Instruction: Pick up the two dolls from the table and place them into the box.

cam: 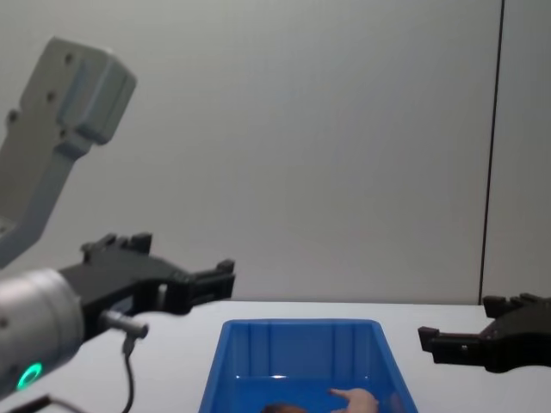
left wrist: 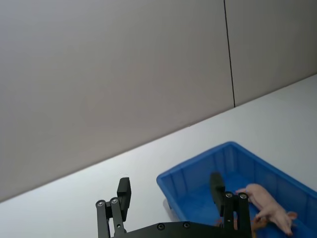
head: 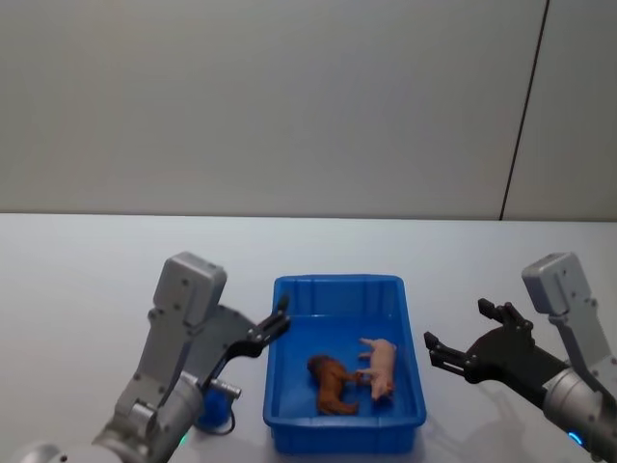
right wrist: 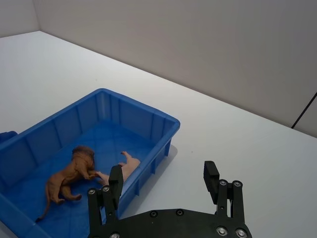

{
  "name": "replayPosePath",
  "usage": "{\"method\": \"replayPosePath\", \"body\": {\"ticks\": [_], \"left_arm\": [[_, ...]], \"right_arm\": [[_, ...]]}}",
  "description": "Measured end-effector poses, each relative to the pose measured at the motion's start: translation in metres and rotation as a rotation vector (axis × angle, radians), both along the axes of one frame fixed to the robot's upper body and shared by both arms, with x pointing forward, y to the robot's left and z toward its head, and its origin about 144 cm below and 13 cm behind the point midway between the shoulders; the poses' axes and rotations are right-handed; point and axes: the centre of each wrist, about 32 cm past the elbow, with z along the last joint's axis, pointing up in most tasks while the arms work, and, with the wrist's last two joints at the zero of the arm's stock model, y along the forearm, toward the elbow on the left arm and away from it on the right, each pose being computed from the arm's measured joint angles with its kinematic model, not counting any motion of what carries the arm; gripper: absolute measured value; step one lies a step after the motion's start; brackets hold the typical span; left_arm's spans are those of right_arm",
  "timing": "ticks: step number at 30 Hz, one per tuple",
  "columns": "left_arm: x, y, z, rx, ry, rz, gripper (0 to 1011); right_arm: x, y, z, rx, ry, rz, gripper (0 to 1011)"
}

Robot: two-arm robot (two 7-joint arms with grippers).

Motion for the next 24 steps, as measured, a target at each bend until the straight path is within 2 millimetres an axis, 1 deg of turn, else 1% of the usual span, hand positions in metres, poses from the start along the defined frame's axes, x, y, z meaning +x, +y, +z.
{"method": "replayPosePath", "body": {"ticks": [11,17,24], "left_arm": [[-0.020,0.014,-0.018,0.010,0.123,0.054,1002],[-0.028,0.021,-0.027,0.021,0.181,0.072,1002],[-0.032,0.028,-0.034,0.037,0.238,0.084,1001]], "right_arm": [[-0.001,-0.002,0.000,-0.002,-0.002,-0.002,1000],[-0.001,-0.003,-0.001,-0.002,-0.003,-0.002,1000],[-0.001,-0.003,0.000,-0.002,-0.004,-0.002,1001]]}}
